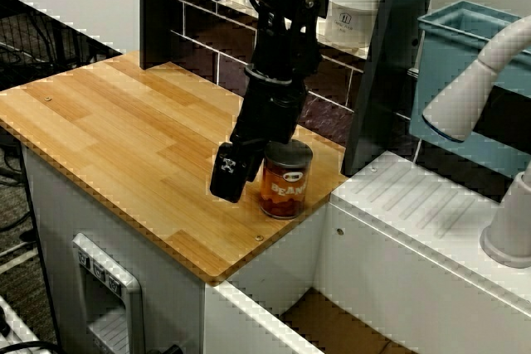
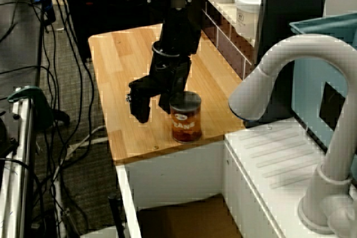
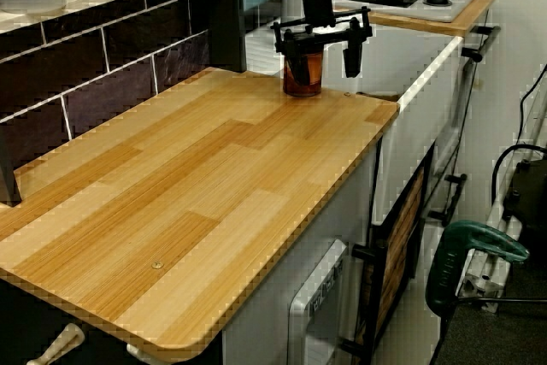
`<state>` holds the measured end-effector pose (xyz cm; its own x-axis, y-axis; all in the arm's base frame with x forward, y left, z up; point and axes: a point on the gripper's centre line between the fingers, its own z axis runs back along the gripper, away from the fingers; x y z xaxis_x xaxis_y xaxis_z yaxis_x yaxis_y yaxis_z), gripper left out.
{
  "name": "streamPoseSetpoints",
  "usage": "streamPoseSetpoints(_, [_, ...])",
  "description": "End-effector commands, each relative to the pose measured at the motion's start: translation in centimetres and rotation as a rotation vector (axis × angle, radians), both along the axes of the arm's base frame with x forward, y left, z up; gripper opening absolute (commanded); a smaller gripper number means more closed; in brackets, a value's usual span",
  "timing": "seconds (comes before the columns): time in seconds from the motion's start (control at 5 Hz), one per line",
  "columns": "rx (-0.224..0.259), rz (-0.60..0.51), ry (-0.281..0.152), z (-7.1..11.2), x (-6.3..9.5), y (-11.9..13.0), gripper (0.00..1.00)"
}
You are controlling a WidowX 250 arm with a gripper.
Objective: Push into sink
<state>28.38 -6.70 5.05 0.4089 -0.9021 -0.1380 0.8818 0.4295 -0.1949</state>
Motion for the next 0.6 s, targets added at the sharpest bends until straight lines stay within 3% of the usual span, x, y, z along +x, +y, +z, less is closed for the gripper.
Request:
streamPoseSetpoints(0.0, [-0.049, -0.060, 0.003, 1.7, -1.4, -2.4, 1.00])
streamPoseSetpoints(0.4, [-0.063, -0.116, 0.018, 2.4, -3.3, -4.6, 1.00])
